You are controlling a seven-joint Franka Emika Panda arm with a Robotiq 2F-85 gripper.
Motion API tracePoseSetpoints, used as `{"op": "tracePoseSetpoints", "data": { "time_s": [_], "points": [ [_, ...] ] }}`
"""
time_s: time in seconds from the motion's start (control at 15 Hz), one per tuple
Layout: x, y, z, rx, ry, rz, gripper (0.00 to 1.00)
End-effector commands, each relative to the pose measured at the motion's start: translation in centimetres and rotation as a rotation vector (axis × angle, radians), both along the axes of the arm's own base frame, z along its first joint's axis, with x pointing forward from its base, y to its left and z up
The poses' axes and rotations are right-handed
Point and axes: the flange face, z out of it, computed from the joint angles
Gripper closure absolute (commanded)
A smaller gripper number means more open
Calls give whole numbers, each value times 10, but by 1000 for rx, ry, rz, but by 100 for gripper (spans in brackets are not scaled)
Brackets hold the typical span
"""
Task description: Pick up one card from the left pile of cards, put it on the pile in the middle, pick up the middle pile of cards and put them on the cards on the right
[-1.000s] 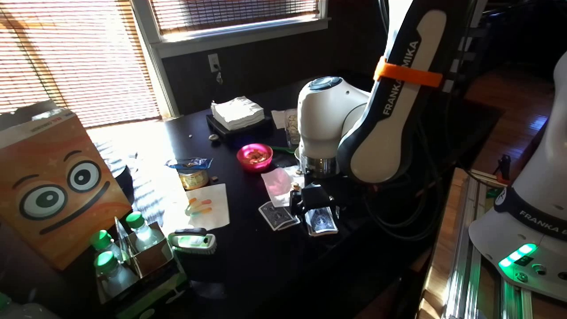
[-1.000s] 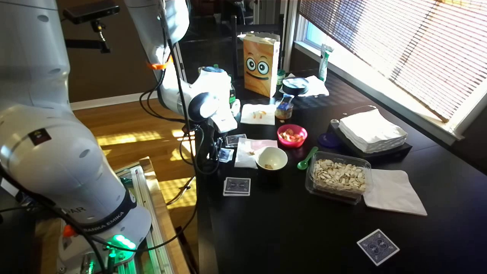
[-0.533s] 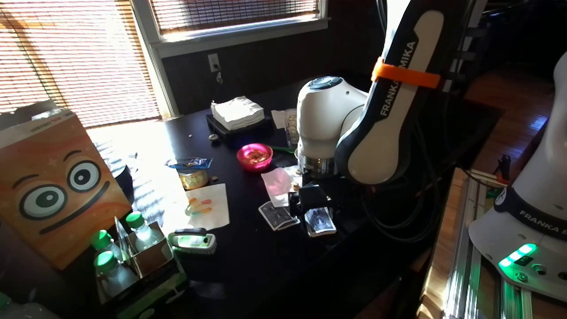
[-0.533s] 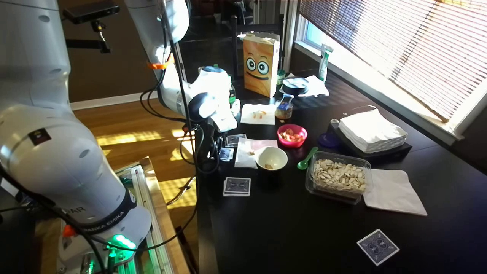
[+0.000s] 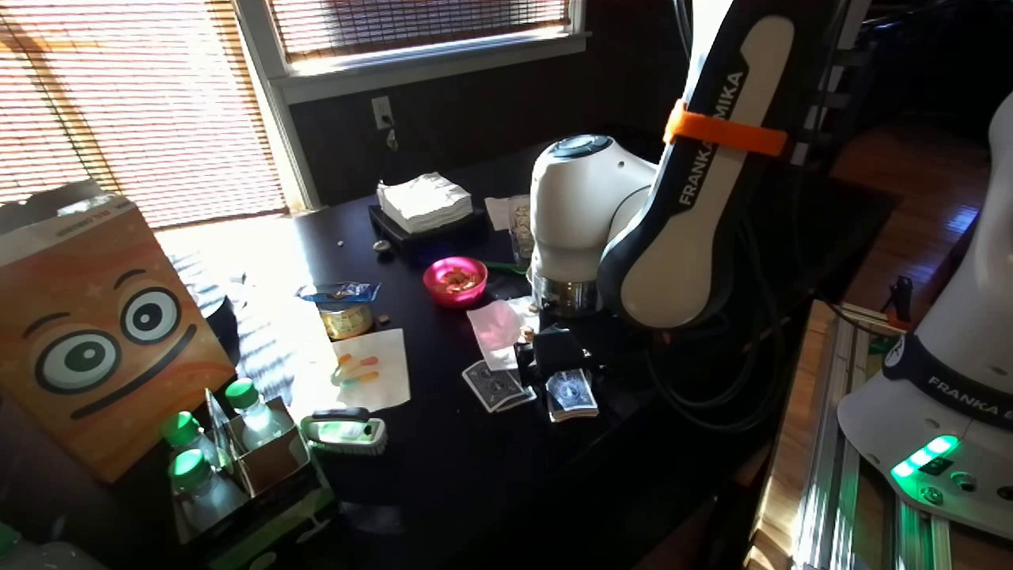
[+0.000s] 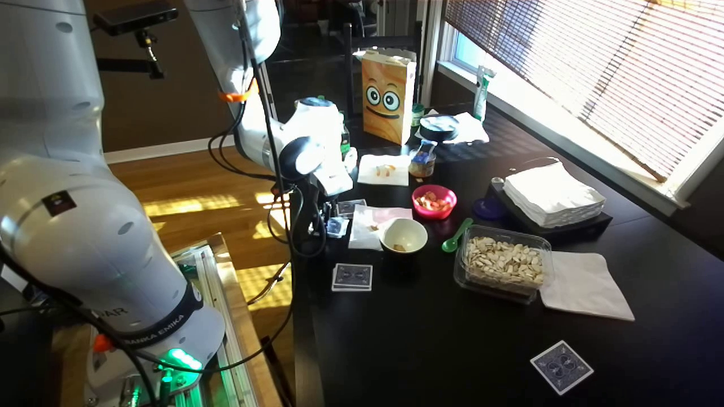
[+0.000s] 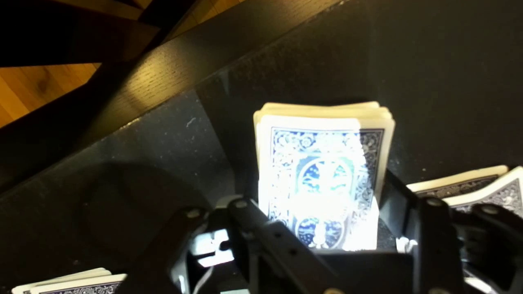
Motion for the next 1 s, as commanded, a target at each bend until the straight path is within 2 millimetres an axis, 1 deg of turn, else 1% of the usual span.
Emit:
{"op": "tracePoseSetpoints", "data": {
  "time_s": [0.0,0.07,0.13,0.27,0.33,0.53,0.6,0.67,0.8,0.93],
  "points": [
    [0,-1,-1,4,-3,1,40],
    [0,-1,-1,5,-4,2,41],
    [1,0,0,6,-7,4,45],
    [1,0,-1,7,-6,5,40],
    [1,-1,-1,7,-5,5,31],
    [-1,-1,-2,4,-1,5,24],
    [-1,-1,-3,3,-1,6,27],
    [-1,-2,-2,3,-2,6,34],
    [0,-1,-1,4,-6,9,45],
    [1,-1,0,4,-5,9,44]
  ]
}}
